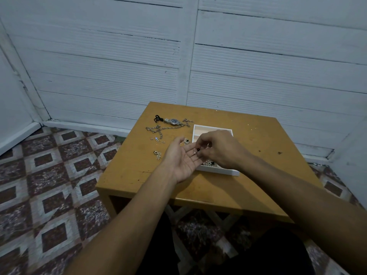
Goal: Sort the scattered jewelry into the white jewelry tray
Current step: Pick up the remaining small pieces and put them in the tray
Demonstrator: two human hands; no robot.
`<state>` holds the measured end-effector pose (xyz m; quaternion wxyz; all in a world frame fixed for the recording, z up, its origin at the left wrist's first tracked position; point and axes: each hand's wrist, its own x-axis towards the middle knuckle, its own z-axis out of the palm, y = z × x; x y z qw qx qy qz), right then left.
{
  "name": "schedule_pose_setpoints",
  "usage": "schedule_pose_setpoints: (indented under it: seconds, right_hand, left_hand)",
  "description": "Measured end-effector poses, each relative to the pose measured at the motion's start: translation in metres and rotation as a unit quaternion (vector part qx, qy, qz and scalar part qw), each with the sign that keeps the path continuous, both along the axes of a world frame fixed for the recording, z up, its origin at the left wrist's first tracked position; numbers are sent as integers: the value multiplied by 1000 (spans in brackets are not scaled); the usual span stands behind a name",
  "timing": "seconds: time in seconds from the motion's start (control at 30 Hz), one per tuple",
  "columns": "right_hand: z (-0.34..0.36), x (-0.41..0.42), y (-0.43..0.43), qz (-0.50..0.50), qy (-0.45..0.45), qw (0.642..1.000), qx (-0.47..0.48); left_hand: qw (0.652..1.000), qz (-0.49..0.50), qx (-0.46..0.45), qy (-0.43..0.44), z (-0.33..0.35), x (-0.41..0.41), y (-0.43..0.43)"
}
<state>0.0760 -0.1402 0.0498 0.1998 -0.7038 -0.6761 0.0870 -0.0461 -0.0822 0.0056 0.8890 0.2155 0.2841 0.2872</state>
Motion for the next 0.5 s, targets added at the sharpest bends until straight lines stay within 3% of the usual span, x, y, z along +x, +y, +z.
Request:
schedule_pose_setpoints:
  seconds: [0.5]
  right_hand:
    - [-15,12,-4,-22,-25,999,4]
  left_hand:
    - [1000,-14,-19,11,-14,8,-10]
